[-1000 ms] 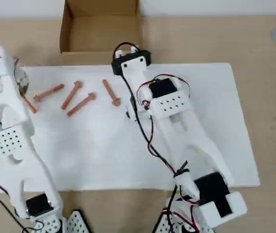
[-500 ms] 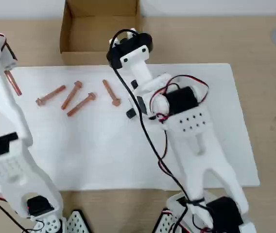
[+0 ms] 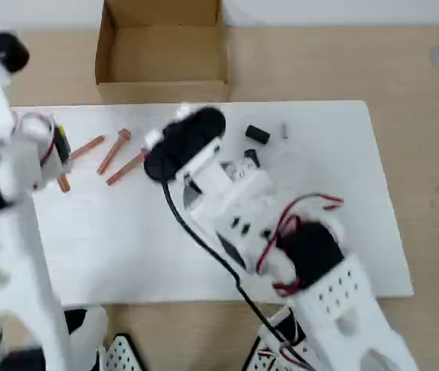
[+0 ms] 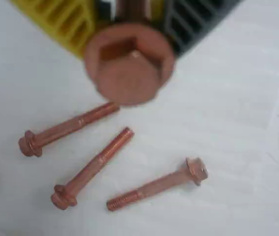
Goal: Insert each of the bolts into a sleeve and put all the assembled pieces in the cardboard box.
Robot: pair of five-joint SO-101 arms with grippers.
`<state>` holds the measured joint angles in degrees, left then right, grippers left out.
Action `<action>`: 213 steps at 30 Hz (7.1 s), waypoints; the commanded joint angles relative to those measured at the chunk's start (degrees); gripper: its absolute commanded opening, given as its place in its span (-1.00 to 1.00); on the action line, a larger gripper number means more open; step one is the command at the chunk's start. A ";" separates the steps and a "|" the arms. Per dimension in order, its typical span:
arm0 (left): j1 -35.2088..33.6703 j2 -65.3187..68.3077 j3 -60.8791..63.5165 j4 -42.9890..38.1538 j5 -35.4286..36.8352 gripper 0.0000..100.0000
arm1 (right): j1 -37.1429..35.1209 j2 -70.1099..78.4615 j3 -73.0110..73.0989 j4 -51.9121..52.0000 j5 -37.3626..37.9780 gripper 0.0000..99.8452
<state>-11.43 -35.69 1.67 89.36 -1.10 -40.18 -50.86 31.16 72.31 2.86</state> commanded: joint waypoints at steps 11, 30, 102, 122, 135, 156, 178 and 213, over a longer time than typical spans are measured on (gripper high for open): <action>0.97 -41.98 32.70 -24.70 9.76 -0.99 | -1.54 -15.60 28.26 -29.10 0.09 -0.98; 9.67 -53.05 46.07 -36.13 9.93 -0.99 | -16.04 -37.93 57.19 -55.12 -5.45 -0.98; 33.49 -53.41 42.64 -21.27 1.58 -0.98 | -16.13 -59.82 65.36 -51.08 -6.33 -0.98; 32.53 -52.88 33.76 -11.43 10.90 -0.60 | -12.53 -59.82 64.13 -51.16 -6.33 -0.98; 15.65 -48.22 28.31 -10.37 8.00 -0.60 | -6.64 -59.30 63.87 -51.08 -8.18 -0.98; 12.22 -14.02 28.75 -19.96 -4.48 -0.68 | 5.93 -11.91 28.09 -56.26 -8.88 -0.98; 11.87 -4.53 38.42 -28.13 -5.71 -0.68 | 18.42 66.86 -39.08 -59.34 -13.45 -0.98; 11.96 -4.53 41.32 -33.32 -5.71 -0.67 | 23.87 123.65 -108.88 -38.15 -5.98 -0.59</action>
<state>1.14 -40.18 44.22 58.07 -6.46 -17.23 73.54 -71.96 32.04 -3.21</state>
